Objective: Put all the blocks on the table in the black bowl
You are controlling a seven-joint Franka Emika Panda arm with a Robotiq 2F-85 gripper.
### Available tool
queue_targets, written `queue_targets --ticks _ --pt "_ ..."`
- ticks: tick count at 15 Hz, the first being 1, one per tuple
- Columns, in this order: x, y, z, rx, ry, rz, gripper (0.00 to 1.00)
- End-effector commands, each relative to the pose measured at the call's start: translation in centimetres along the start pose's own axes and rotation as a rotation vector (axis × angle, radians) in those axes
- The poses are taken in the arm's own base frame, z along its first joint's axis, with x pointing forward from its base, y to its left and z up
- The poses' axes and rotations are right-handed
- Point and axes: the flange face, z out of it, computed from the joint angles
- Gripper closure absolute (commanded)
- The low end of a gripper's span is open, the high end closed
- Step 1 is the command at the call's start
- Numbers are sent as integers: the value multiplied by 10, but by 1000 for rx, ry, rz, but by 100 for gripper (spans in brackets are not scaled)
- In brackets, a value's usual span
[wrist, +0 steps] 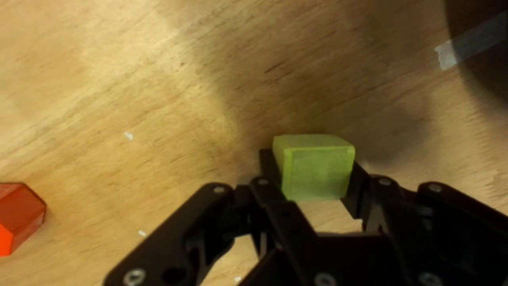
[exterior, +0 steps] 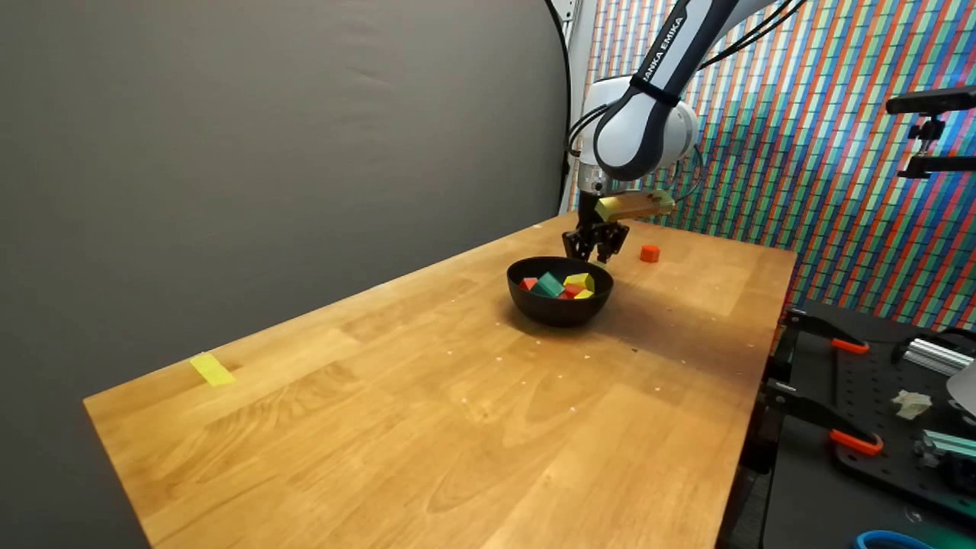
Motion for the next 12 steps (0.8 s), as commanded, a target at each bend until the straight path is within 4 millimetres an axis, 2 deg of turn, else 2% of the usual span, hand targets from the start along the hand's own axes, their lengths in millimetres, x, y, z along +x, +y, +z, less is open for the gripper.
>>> queue_targets --ticks 1,4,7,9,12 --pt "2 8 -41 -23 63 3 84" --pt "0 -7 -94 -39 179 -85 84" --pt "-14 -45 -144 46 220 -165 84" --pt "-26 -72 -157 90 194 -201 84" --pt "-41 -93 -157 148 70 -179 84"
